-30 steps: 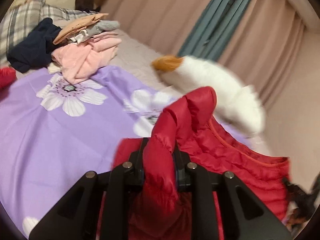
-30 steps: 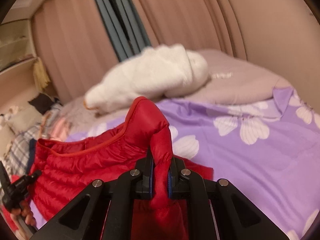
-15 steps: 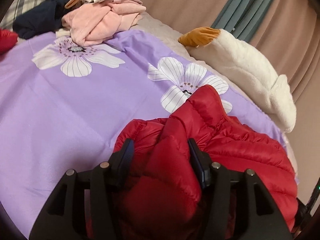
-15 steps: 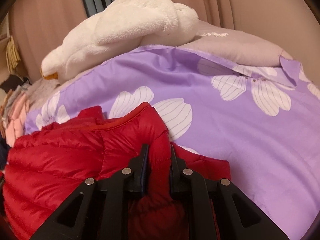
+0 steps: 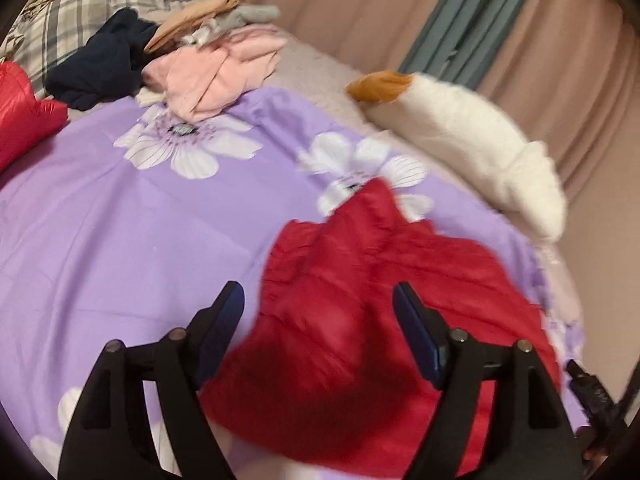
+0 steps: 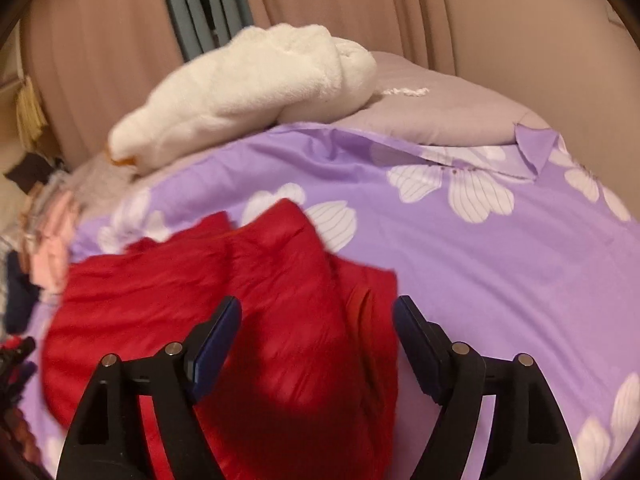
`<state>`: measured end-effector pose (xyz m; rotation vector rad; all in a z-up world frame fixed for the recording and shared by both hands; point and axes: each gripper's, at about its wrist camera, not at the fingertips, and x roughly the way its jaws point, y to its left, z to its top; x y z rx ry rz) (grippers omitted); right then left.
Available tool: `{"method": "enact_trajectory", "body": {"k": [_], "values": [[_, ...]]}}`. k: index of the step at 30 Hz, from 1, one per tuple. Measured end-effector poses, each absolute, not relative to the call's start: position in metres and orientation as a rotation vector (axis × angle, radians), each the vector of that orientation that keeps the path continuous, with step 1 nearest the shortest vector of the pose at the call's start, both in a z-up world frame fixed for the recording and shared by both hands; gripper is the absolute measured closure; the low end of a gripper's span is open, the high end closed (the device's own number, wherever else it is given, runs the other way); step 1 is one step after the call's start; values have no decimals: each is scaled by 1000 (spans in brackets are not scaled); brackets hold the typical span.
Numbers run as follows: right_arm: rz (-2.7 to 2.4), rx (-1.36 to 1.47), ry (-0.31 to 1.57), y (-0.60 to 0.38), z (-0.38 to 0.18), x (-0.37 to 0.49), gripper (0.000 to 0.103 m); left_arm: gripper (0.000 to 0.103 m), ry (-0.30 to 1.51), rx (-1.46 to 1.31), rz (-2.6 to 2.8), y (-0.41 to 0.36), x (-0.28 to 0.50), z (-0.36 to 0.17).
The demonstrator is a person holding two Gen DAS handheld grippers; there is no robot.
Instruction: Fold large clothes
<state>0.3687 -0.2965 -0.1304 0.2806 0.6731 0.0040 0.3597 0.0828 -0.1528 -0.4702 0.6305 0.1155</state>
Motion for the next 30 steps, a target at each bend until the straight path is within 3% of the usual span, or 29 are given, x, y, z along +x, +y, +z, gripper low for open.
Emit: {"method": "enact_trajectory", "body": {"k": [3, 5, 6, 7, 9, 10, 16, 19, 30], "values": [[-25, 157, 598, -275, -112, 353, 25, 28, 533, -349, 103, 56, 341, -125], [-5, 137, 592, -267, -107, 354, 28, 36, 511, -282, 85, 36, 341, -115], [3, 136, 593, -265, -106, 357, 40, 48, 530, -260, 58, 26, 348, -113], [4, 137, 591, -263, -105, 361, 58, 58, 551, -255, 41, 24, 354, -113], [9, 145, 590, -261, -105, 372, 77, 69, 587, -269, 25, 21, 375, -120], [10, 142, 593, -259, -107, 380, 81, 77, 599, -271, 39, 21, 386, -126], [5, 136, 648, -246, -143, 435, 83, 76, 672, -238, 88, 25, 448, -181], [1, 124, 664, -240, -186, 453, 83, 75, 599, -129, 95, 21, 452, -212], [-53, 11, 702, -222, -201, 463, 84, 75, 654, -145, 65, 19, 468, -221]]}}
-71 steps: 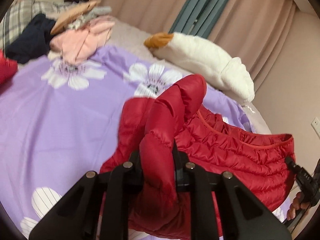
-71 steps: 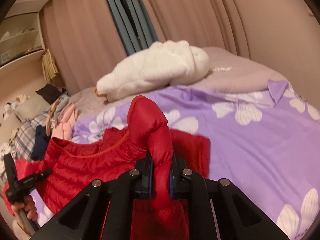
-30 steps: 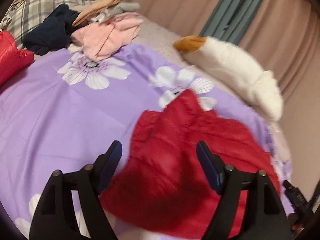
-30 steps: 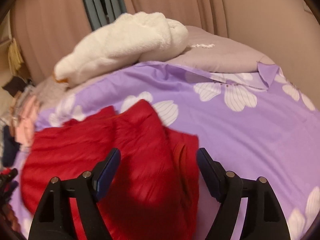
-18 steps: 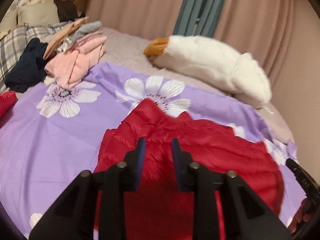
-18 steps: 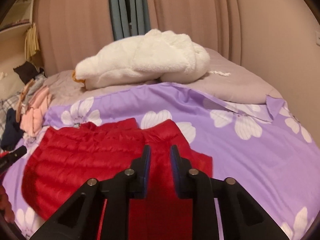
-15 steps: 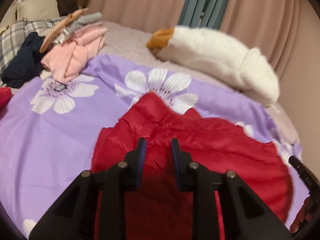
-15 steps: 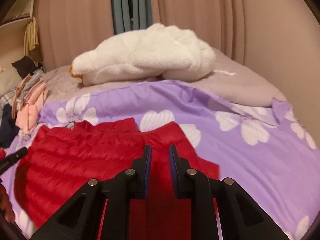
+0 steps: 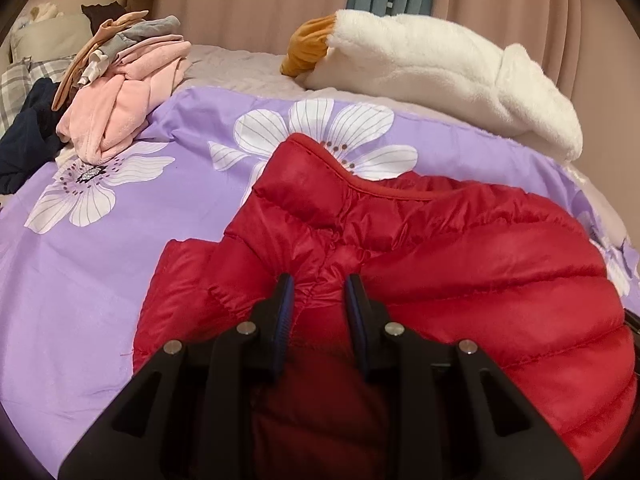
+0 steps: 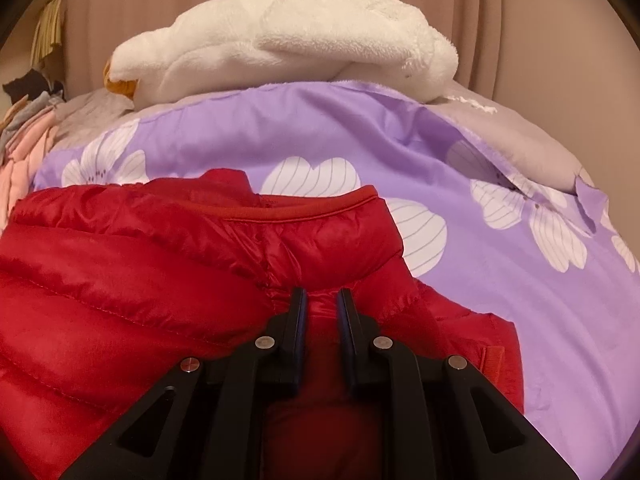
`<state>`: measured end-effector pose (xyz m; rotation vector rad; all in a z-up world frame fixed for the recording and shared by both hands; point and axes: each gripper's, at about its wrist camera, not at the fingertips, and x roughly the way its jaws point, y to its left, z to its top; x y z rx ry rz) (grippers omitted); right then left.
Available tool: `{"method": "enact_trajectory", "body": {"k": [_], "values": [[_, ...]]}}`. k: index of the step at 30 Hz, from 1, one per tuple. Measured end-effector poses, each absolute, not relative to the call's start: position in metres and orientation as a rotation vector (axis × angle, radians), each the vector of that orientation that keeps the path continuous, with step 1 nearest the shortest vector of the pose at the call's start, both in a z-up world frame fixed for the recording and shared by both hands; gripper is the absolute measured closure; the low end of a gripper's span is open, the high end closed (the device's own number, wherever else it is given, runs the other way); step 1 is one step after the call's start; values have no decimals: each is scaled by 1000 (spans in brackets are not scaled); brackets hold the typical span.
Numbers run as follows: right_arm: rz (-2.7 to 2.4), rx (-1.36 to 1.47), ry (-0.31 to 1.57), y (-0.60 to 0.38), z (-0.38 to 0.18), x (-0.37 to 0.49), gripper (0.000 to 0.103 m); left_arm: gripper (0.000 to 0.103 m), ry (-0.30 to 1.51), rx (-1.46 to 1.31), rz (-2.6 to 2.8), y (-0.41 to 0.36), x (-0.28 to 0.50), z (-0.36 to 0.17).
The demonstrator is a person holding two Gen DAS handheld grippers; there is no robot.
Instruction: Fold large clothes
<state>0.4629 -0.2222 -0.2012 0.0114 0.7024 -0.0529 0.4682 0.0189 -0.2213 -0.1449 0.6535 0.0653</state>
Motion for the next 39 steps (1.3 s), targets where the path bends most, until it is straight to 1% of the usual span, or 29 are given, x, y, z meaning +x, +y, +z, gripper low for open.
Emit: {"method": "enact_trajectory", "body": {"k": [8, 9, 11, 12, 13, 14, 15, 16, 19, 21, 25, 27, 29, 30, 31, 32, 33, 34, 35, 36, 37, 39], "values": [[-90, -13, 686, -220, -192, 458, 84, 76, 659, -109, 97, 15, 463, -215], [-83, -17, 691, -222, -188, 451, 83, 74, 671, -100, 100, 15, 460, -213], [-47, -12, 691, -228, -177, 428, 78, 65, 697, -67, 79, 14, 442, -201], [-26, -6, 670, -233, -170, 412, 66, 46, 691, -61, 66, 15, 430, -196], [-12, -2, 655, -238, -164, 396, 38, 20, 682, -56, 58, 18, 416, -190], [-13, -3, 648, -244, -159, 384, 21, 10, 669, -51, 68, 23, 399, -182], [-32, -2, 643, -252, -155, 368, 2, 0, 648, -58, 90, 30, 382, -175], [-42, 6, 646, -258, -153, 360, 1, 0, 631, -86, 96, 40, 364, -168], [-23, 130, 677, -287, -152, 331, 1, 0, 681, -237, 95, 75, 336, -170], [0, 238, 737, -304, -163, 322, 1, 1, 738, -299, 78, 86, 331, -179], [22, 310, 852, -310, -195, 320, 1, 1, 837, -392, 2, 90, 329, -207], [65, 332, 879, -302, -209, 325, 1, 2, 945, -471, -71, 88, 339, -234], [82, 345, 871, -293, -219, 329, 1, 1, 880, -403, -61, 79, 339, -233], [68, 318, 838, -286, -220, 332, 1, 2, 880, -394, -55, 75, 342, -234], [73, 295, 825, -279, -222, 335, 2, 6, 872, -389, -56, 72, 346, -234], [83, 291, 821, -276, -224, 338, 9, 9, 865, -386, -63, 68, 351, -234], [101, 296, 810, -272, -224, 344, 21, 23, 851, -396, -64, 67, 355, -234], [122, 302, 804, -270, -223, 348, 38, 40, 838, -415, -68, 67, 359, -235], [145, 313, 796, -268, -221, 352, 49, 46, 825, -457, -63, 68, 363, -236], [159, 329, 793, -266, -221, 358, 65, 55, 818, -516, -52, 71, 367, -239], [159, 333, 792, -264, -222, 362, 73, 63, 812, -547, -44, 74, 369, -240], [151, 320, 783, -261, -220, 368, 77, 70, 812, -550, -34, 76, 370, -240]]}}
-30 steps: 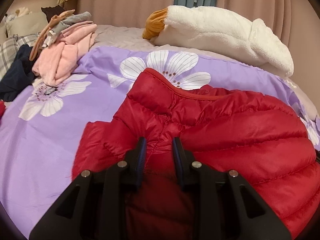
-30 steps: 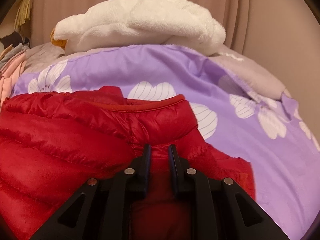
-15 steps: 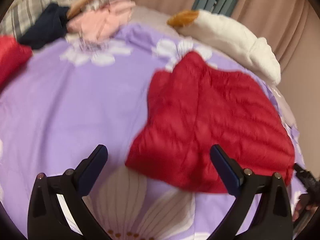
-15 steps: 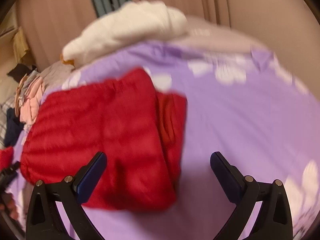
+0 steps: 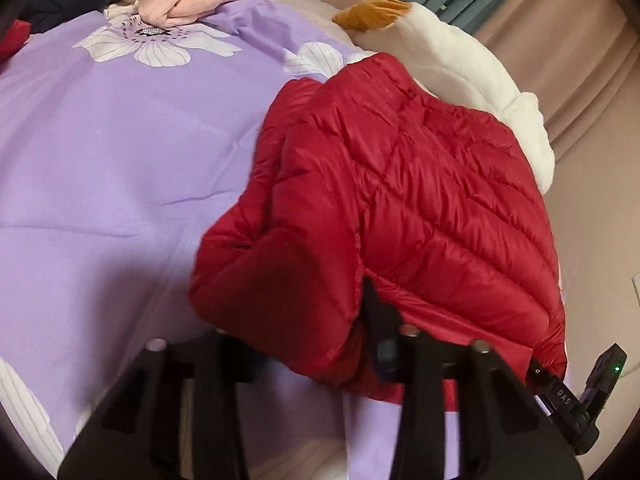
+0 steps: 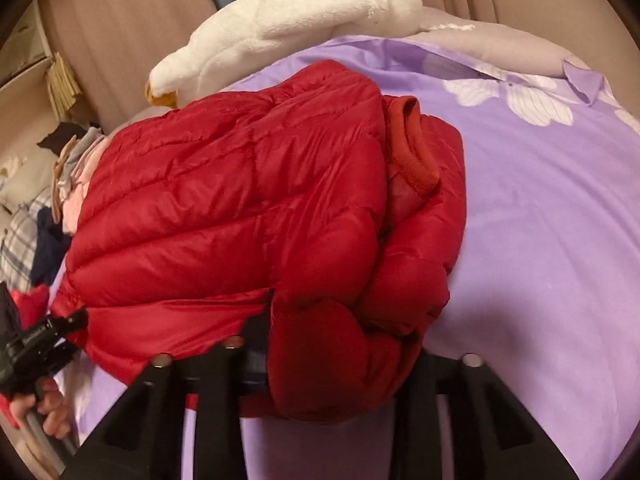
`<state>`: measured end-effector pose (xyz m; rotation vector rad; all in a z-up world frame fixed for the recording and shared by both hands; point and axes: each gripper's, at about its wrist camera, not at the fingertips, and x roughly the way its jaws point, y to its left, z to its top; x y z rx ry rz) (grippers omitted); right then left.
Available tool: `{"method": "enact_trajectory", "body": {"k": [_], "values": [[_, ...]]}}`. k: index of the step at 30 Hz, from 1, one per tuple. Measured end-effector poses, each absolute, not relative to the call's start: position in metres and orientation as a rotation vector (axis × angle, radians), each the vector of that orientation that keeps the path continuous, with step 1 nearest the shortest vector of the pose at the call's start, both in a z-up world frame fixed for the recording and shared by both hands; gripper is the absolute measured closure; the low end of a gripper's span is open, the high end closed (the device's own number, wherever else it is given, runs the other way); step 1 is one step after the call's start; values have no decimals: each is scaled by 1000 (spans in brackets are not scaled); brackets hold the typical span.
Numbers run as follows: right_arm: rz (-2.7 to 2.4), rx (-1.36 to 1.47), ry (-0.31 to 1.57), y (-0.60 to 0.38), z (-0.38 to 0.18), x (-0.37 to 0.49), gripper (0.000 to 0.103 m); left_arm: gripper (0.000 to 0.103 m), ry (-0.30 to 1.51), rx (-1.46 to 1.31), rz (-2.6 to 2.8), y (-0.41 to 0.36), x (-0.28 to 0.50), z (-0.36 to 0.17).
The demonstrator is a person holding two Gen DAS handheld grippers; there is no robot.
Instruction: Fold large clothes
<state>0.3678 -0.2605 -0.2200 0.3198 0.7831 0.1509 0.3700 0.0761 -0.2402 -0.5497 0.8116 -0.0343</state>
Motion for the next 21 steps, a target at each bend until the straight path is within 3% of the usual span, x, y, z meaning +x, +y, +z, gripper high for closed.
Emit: {"method": "enact_trajectory", "body": {"k": [3, 10, 21], "values": [[163, 301, 770, -263, -216, 365, 81, 78, 811, -476, -27, 71, 364, -230], [166, 254, 759, -265, -205, 335, 87, 85, 785, -307, 57, 54, 339, -217], [234, 319, 787, -309, -197, 214, 87, 86, 764, -313, -10, 44, 197, -214]]}}
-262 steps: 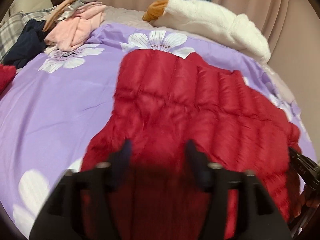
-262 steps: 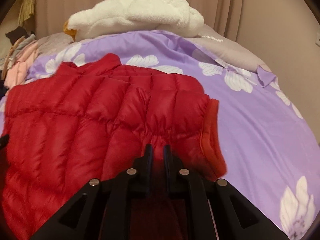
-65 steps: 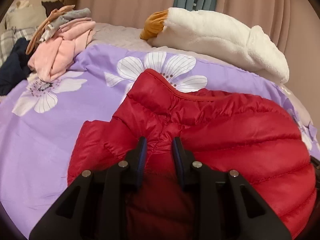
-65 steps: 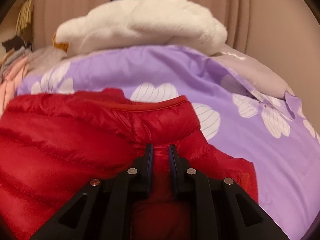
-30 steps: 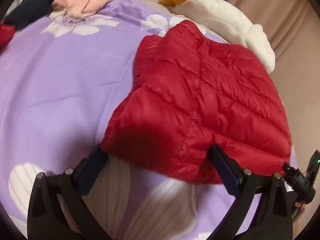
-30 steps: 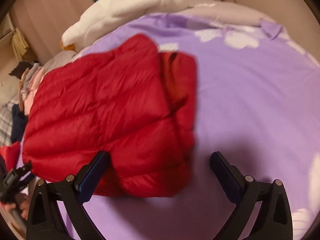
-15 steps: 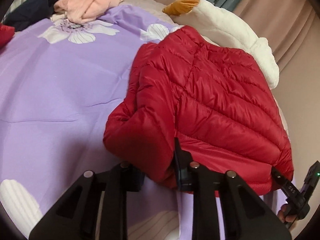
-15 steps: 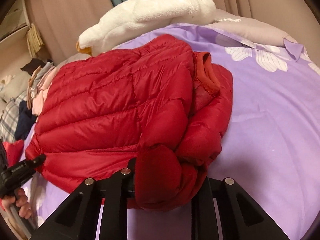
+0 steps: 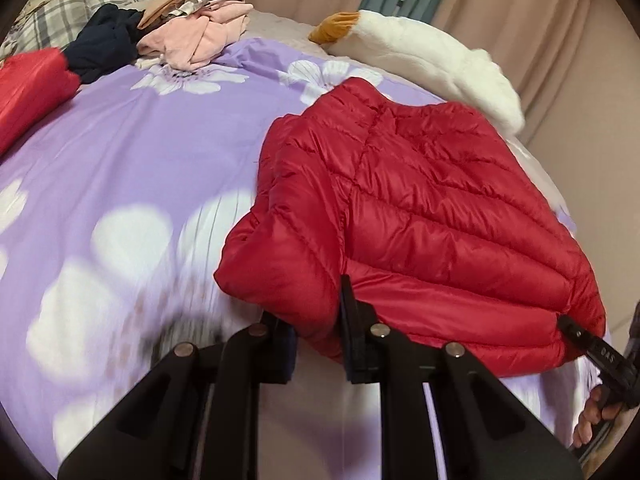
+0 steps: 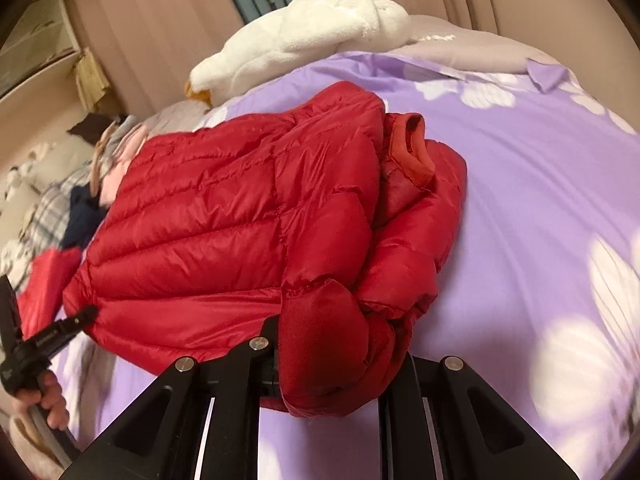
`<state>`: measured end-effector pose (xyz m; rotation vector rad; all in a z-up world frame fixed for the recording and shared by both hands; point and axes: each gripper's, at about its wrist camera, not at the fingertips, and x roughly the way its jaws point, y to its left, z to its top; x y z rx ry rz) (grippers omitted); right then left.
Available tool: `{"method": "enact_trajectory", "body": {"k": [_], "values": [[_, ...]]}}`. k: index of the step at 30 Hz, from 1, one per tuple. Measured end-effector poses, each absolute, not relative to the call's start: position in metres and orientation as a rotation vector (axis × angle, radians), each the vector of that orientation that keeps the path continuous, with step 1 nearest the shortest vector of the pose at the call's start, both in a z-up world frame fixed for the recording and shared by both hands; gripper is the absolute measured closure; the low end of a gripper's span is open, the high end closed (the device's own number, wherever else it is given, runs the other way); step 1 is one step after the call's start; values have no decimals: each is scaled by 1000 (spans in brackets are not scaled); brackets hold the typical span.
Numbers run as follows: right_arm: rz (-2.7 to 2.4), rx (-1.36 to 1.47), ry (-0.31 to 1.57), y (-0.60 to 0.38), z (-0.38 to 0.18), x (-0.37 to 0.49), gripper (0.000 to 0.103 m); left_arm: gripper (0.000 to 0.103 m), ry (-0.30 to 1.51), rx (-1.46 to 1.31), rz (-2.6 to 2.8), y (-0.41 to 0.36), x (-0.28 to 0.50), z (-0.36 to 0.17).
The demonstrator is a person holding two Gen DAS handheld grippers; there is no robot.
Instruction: Fold large clothes
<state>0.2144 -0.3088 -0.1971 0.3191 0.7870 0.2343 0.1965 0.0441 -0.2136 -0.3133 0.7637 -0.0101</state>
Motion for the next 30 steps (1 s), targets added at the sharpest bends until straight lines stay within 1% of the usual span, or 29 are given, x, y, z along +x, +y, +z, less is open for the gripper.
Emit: {"method": "enact_trajectory", "body": {"k": [3, 7, 10, 12, 14, 15, 16, 17, 19, 20, 21, 22, 24, 27, 30], "values": [[221, 308, 785, -314, -197, 175, 87, 85, 756, -285, -16, 32, 162, -219], [205, 280, 752, -317, -201, 145, 86, 85, 708, -237, -1, 17, 128, -225], [182, 313, 750, -324, -212, 138, 85, 84, 738, -219, 0, 13, 129, -229], [169, 299, 743, -323, -214, 140, 85, 84, 709, -180, 0, 11, 132, -225], [143, 271, 745, -319, -213, 144, 82, 81, 716, -185, 7, 12, 134, -227], [126, 263, 744, -317, -214, 145, 79, 80, 716, -186, 5, 12, 132, -229], [111, 255, 745, -316, -215, 147, 75, 76, 715, -181, 6, 13, 133, -230], [99, 245, 751, -315, -217, 149, 72, 75, 719, -181, 11, 13, 132, -231], [86, 223, 752, -317, -216, 146, 61, 72, 721, -195, 17, 15, 133, -229], [81, 224, 750, -320, -215, 146, 58, 70, 717, -182, 27, 15, 133, -227], [68, 238, 754, -324, -216, 146, 49, 62, 711, -166, 36, 14, 131, -227], [56, 252, 759, -327, -218, 144, 42, 49, 703, -144, 54, 13, 128, -228], [53, 291, 761, -333, -218, 141, 40, 39, 696, -128, 93, 16, 128, -232], [26, 291, 751, -335, -216, 135, 40, 39, 715, -191, 79, 25, 132, -233], [9, 263, 747, -333, -214, 130, 39, 36, 726, -231, 75, 30, 132, -235]]}}
